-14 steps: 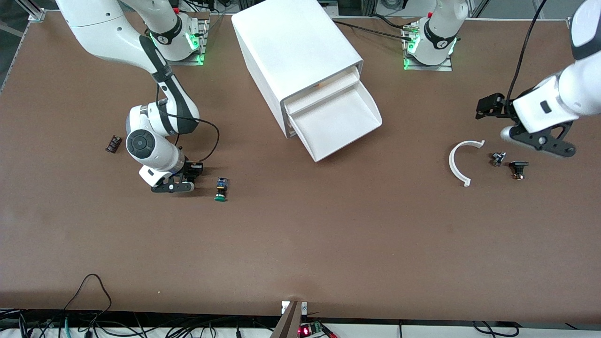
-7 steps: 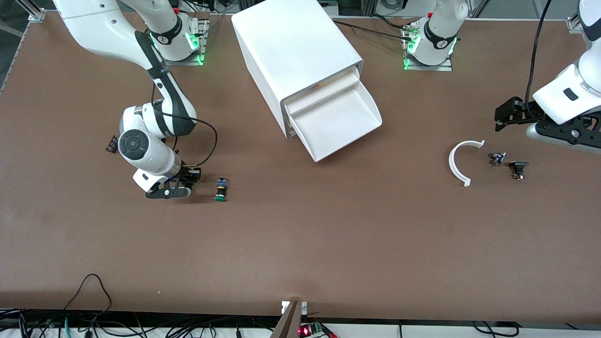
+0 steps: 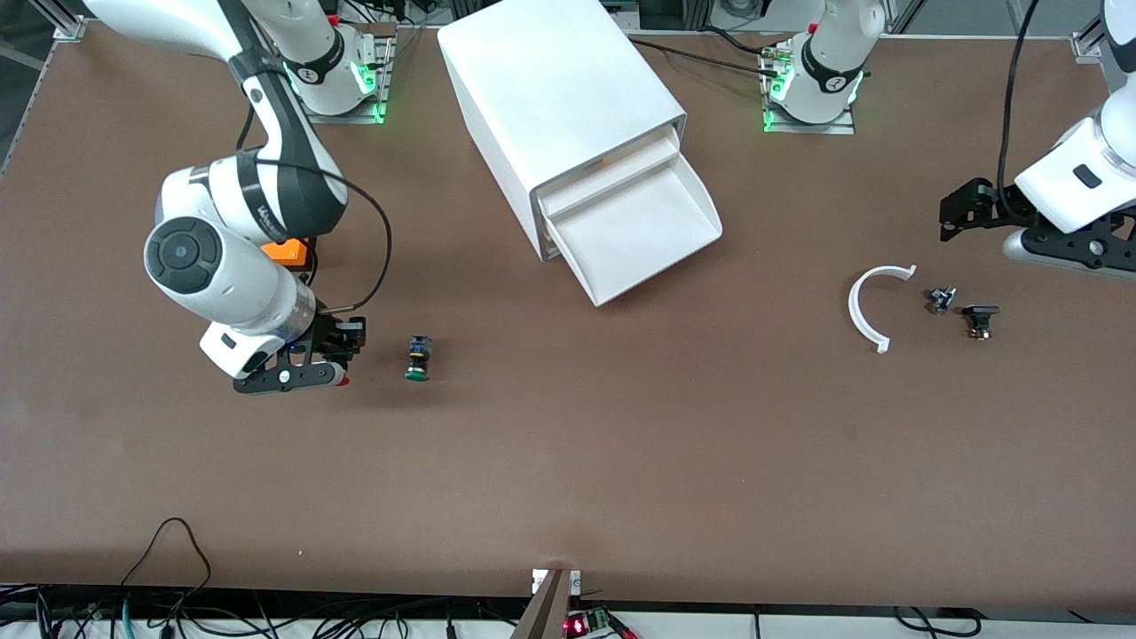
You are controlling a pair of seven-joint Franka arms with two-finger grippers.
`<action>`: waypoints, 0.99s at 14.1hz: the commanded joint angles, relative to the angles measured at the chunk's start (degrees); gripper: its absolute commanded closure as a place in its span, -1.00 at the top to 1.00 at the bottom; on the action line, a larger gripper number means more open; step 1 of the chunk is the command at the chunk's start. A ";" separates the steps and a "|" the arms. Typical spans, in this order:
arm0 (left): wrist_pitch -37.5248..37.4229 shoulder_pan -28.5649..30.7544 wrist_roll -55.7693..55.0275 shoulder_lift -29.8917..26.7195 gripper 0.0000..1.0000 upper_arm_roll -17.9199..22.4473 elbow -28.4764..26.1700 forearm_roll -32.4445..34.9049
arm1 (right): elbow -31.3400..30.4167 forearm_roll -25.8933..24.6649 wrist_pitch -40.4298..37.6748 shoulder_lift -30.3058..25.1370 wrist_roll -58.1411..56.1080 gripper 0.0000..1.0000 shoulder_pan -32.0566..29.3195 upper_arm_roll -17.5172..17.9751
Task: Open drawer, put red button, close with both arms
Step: 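Lift the red button with the right gripper and carry it over the drawer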
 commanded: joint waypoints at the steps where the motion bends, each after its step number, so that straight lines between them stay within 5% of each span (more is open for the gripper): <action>1: -0.82 -0.04 -4.33 -3.48 1.00 -0.88 -2.38 1.26 | 6.74 0.87 -4.54 2.77 -5.59 -0.59 -0.22 5.14; 5: 1.21 0.23 -7.50 -7.97 1.00 -2.81 -7.67 1.00 | 10.78 0.34 -3.67 4.60 -14.65 -0.59 -0.13 13.93; 10: 1.82 0.32 -7.07 -4.56 1.00 -2.81 -5.40 0.30 | 17.12 0.08 -2.63 8.65 -36.17 -0.59 5.83 14.48; 14: 1.82 0.32 -6.63 -2.70 1.00 -2.81 -3.98 0.30 | 20.54 -5.09 1.60 12.60 -37.61 -0.59 13.03 14.48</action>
